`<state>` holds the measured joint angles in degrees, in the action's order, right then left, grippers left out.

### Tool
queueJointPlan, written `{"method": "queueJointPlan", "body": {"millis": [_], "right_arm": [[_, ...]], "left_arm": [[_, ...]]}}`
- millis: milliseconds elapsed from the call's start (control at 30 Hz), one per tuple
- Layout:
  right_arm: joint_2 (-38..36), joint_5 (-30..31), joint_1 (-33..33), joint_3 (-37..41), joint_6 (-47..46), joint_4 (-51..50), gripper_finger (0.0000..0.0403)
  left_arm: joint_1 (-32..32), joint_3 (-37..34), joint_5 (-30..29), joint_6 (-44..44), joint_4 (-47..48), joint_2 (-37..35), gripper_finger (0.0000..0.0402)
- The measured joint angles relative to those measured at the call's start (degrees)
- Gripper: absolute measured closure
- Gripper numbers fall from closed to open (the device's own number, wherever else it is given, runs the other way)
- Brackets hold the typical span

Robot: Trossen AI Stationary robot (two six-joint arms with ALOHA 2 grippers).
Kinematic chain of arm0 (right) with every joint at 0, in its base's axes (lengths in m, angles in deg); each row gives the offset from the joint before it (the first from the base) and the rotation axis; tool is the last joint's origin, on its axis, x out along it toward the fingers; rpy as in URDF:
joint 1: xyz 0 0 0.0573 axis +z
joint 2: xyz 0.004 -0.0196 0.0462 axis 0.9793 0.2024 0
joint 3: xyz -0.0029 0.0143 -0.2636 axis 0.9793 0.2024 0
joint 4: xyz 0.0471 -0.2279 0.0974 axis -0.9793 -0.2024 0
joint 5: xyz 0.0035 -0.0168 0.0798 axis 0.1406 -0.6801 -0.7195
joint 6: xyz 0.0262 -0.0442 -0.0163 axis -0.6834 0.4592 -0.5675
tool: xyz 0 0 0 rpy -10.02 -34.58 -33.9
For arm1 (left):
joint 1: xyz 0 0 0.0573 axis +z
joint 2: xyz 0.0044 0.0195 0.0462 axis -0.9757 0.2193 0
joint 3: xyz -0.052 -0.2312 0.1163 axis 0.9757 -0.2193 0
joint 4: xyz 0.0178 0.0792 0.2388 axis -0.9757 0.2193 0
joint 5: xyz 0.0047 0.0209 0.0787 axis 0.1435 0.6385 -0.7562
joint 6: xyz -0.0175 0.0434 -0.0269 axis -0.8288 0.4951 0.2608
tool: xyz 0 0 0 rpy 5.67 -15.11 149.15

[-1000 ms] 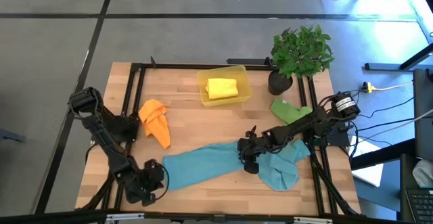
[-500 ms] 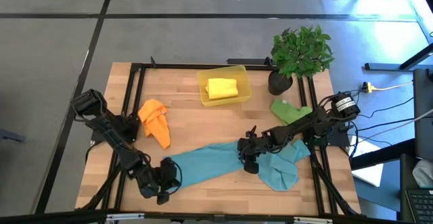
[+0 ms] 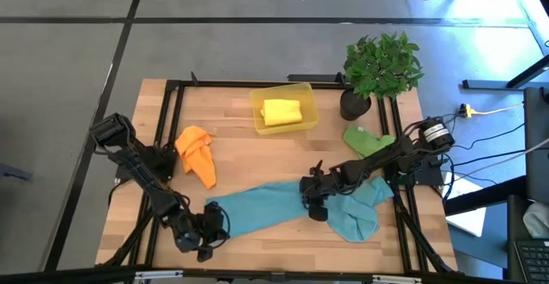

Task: Fold microfiber towels
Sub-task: Fold the left blue microfiber towel

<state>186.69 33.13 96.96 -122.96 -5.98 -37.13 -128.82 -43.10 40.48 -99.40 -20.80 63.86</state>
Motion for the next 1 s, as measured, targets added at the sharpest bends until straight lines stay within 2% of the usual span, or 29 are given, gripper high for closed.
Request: {"method": "queueJointPlan", "body": {"millis": [200,333,500,700,1000], "right_arm": [[0.2,-3.7,1.5,-3.5,1.2,-2.6,0.0259],[0.1,2.2,2.1,-6.6,1.3,-8.4,0.0222],[0.0,7.7,2.5,-10.2,4.0,-17.9,0.0212],[-0.1,11.6,1.9,-8.3,5.8,-17.7,0.0237],[-0.3,12.2,-0.2,-4.1,4.4,-13.7,0.0337]], "left_arm": [[0.0,0.0,0.0,0.0,0.0,0.0,0.0401],[0.0,0.0,0.0,-0.1,-0.9,0.0,0.0401],[0.0,0.0,0.1,0.1,-0.5,0.0,0.0401],[-0.9,0.0,0.0,-0.5,3.6,0.0,0.0401],[-1.0,0.0,-0.1,-1.2,5.3,0.0,0.0401]]}}
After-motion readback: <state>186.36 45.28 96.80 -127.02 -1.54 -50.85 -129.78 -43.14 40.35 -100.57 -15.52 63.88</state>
